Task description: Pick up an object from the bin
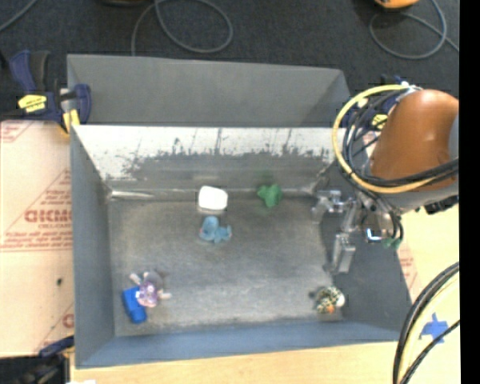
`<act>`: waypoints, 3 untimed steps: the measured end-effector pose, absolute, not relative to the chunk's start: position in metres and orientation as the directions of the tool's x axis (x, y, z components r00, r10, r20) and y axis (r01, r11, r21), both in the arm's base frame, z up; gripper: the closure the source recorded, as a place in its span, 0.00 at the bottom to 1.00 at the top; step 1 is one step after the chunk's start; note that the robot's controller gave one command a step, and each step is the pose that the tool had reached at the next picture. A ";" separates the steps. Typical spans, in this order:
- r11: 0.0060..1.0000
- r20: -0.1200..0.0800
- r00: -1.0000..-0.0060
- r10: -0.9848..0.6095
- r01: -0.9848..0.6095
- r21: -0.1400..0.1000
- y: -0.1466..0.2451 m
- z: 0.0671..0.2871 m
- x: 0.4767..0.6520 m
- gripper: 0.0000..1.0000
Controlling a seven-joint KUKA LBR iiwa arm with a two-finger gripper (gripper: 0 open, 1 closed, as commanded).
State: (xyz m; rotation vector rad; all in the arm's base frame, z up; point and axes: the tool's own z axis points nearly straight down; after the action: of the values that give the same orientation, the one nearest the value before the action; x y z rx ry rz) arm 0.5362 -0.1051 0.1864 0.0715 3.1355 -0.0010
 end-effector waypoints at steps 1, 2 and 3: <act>0.997 -0.003 -0.997 0.076 0.076 -0.001 -0.109 0.162 0.528 0.00; 0.984 -0.006 -0.984 -0.180 -0.180 -0.003 -0.117 0.132 0.517 0.00; 0.934 -0.004 -0.934 -0.358 -0.358 -0.004 -0.126 0.103 0.504 0.00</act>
Offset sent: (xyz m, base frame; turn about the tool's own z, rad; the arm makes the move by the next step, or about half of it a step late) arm -0.0434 -0.0327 -0.1164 -0.6417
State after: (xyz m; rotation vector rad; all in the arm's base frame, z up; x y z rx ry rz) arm 0.5042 -0.1259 0.1025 -0.5711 3.0840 -0.0056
